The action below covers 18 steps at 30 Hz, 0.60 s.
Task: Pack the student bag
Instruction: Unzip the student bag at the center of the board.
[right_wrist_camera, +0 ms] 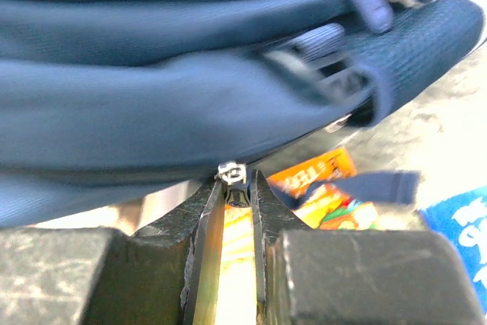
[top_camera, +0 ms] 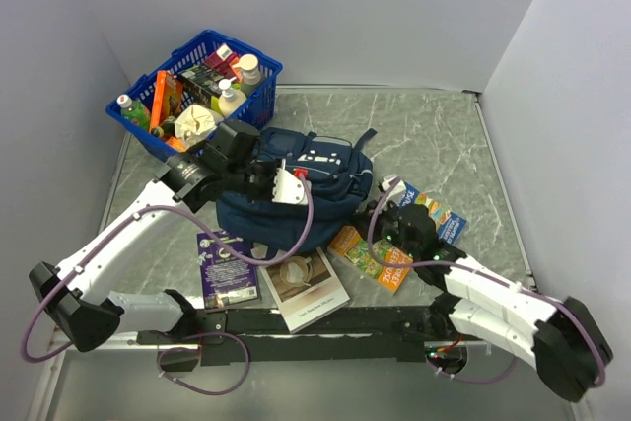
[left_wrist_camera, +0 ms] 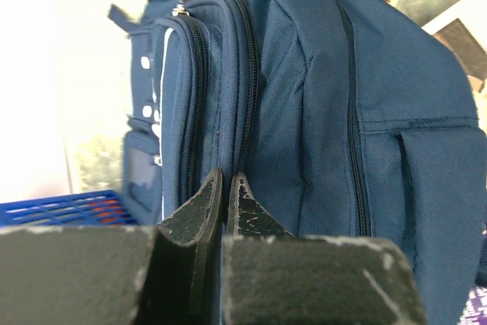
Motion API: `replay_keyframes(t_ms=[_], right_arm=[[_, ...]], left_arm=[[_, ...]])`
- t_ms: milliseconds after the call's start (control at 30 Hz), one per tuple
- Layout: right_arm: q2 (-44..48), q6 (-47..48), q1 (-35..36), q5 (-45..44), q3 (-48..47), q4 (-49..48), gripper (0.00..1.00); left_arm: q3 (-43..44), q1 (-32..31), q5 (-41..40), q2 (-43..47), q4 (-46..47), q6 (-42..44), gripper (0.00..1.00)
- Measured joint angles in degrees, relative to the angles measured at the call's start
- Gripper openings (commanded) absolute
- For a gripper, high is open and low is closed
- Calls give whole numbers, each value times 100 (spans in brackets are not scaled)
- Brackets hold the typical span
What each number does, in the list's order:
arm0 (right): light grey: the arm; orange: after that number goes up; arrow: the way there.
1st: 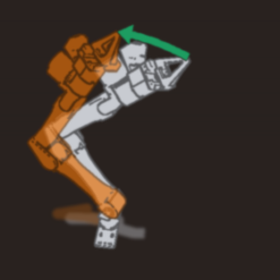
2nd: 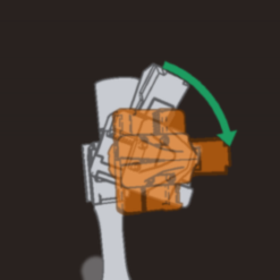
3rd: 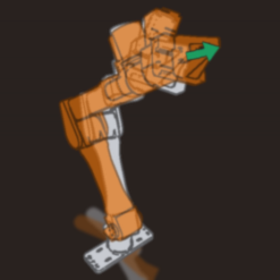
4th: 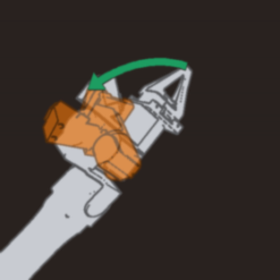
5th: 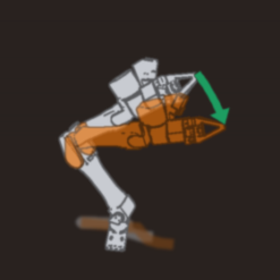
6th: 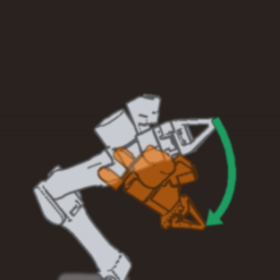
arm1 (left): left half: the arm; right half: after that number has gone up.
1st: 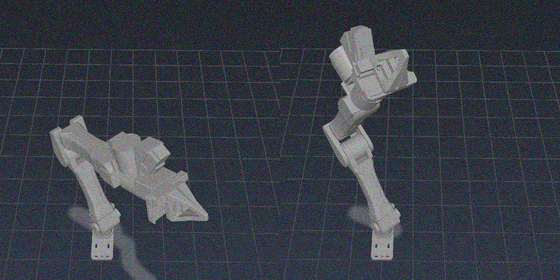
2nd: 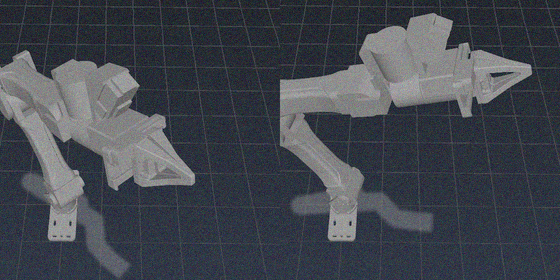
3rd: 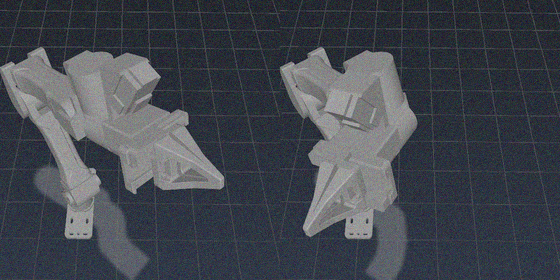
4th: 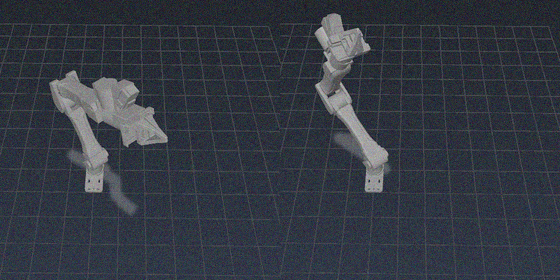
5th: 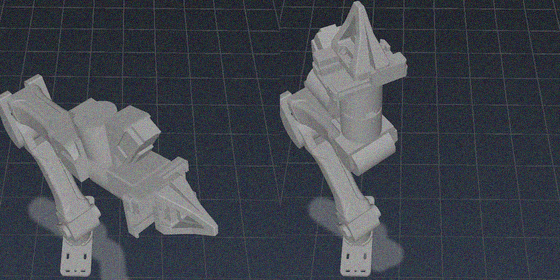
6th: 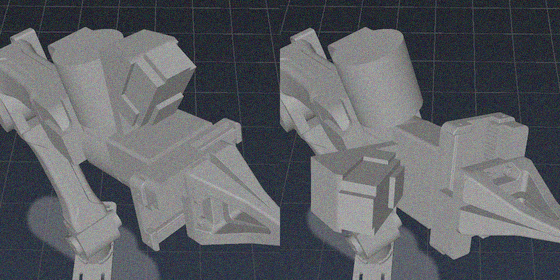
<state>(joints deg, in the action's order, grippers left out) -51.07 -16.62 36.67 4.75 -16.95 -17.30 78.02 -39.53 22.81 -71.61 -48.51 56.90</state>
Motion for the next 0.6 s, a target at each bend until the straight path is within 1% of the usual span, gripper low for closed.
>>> replay_keyframes(t_ms=[200,367,500,600], right_arm=[[986,-282,378,-306,0,1029,0],[1244,-400,723,-575,-136,1604,0],[1239,-411,1080,-802,-605,2009,0],[1237,-391,1333,-1047,-955,2229,0]], left_arm=[[-330,-26,83,-7,195,-472,1],[-297,-79,197,-284,398,-1357,1],[79,-223,258,-929,586,-2197,1],[605,-302,284,-1558,752,-2815,1]])
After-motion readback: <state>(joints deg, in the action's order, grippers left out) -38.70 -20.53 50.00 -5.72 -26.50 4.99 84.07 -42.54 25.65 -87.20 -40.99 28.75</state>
